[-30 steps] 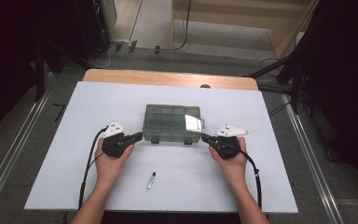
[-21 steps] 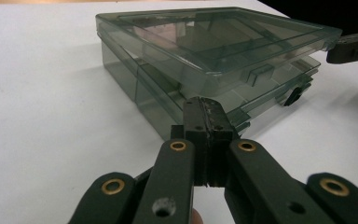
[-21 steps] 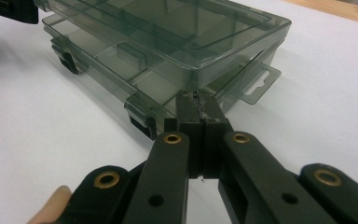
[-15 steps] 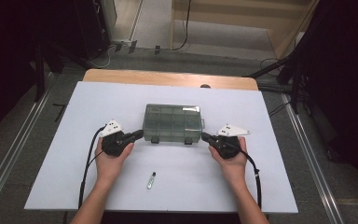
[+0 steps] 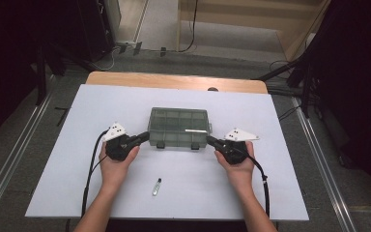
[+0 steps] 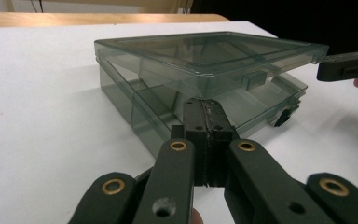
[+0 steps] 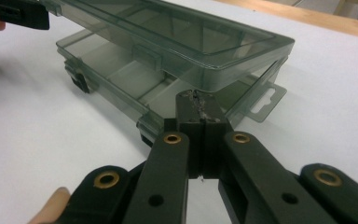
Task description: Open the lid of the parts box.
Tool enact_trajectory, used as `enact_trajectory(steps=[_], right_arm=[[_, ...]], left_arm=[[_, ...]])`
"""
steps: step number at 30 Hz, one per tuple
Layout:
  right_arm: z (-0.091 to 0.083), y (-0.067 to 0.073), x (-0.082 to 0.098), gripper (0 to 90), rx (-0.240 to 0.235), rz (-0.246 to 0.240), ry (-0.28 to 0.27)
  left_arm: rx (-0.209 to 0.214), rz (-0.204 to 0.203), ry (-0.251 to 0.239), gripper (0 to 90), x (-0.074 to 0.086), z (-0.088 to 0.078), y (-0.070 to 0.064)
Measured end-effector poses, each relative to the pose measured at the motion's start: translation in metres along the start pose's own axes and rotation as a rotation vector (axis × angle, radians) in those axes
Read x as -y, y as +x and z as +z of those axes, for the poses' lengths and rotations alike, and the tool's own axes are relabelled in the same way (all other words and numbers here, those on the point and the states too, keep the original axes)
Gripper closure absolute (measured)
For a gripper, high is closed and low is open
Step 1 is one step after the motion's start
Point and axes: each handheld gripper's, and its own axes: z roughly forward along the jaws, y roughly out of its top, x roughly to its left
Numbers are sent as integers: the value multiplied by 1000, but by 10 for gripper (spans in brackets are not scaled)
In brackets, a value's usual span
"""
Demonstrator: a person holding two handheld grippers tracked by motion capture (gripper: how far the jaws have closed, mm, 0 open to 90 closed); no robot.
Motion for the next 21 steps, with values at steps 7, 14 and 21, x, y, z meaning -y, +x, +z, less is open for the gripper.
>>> enact_trajectory(steps=[7,14,21], right_arm=[[-3,3,-5,900,31,23,-57],[-1,4,-17,900,33,15,-75],[2,3,-30,900,55,11,-94]], left_arm=[[4,1,-22,897,-9,-1,-3],[-2,17,-43,897,-20,1,-3],[-34,23,-68,897,-30,4,0]])
